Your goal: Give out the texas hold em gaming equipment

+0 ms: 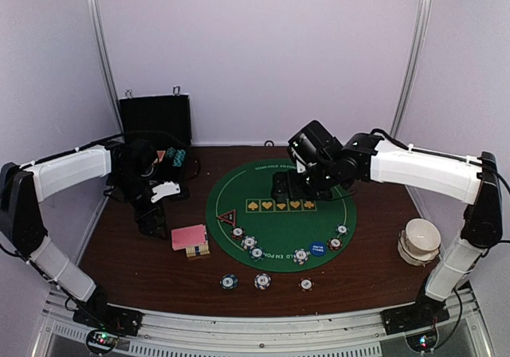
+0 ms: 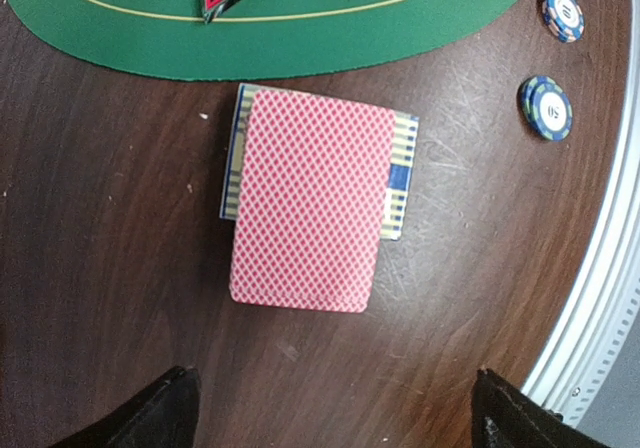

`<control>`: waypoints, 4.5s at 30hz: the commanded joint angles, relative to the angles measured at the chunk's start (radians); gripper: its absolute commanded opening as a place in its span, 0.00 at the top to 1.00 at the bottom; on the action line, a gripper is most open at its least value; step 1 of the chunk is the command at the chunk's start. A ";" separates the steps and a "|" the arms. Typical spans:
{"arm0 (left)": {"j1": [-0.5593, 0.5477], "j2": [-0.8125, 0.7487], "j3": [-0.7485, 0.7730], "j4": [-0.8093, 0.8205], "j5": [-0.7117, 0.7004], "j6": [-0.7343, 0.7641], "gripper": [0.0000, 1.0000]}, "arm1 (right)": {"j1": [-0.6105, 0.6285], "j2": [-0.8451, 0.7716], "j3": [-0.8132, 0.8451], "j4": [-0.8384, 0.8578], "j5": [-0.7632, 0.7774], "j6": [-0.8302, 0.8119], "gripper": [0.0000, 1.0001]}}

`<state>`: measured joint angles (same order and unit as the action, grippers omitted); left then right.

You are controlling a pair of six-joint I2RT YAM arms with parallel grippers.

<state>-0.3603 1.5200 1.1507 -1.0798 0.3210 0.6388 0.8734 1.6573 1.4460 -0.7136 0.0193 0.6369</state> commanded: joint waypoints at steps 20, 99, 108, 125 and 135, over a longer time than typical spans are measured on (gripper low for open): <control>-0.096 0.085 -0.047 0.153 -0.118 0.059 0.03 | 0.007 -0.025 -0.054 0.023 -0.006 0.028 0.00; -0.118 0.242 -0.030 0.242 -0.152 0.096 0.02 | 0.030 -0.018 -0.049 -0.003 -0.016 0.019 0.01; -0.126 0.253 -0.041 0.272 -0.157 0.109 0.03 | 0.030 -0.021 -0.052 -0.003 -0.016 0.021 0.00; -0.126 0.304 -0.051 0.299 -0.164 0.116 0.02 | 0.034 -0.046 -0.082 0.005 -0.016 0.030 0.00; -0.126 0.287 -0.092 0.336 -0.193 0.079 0.02 | 0.033 -0.041 -0.091 0.024 -0.018 0.032 0.01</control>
<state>-0.4812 1.7954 1.0946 -0.7956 0.1417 0.7364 0.9020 1.6421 1.3678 -0.7055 -0.0006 0.6594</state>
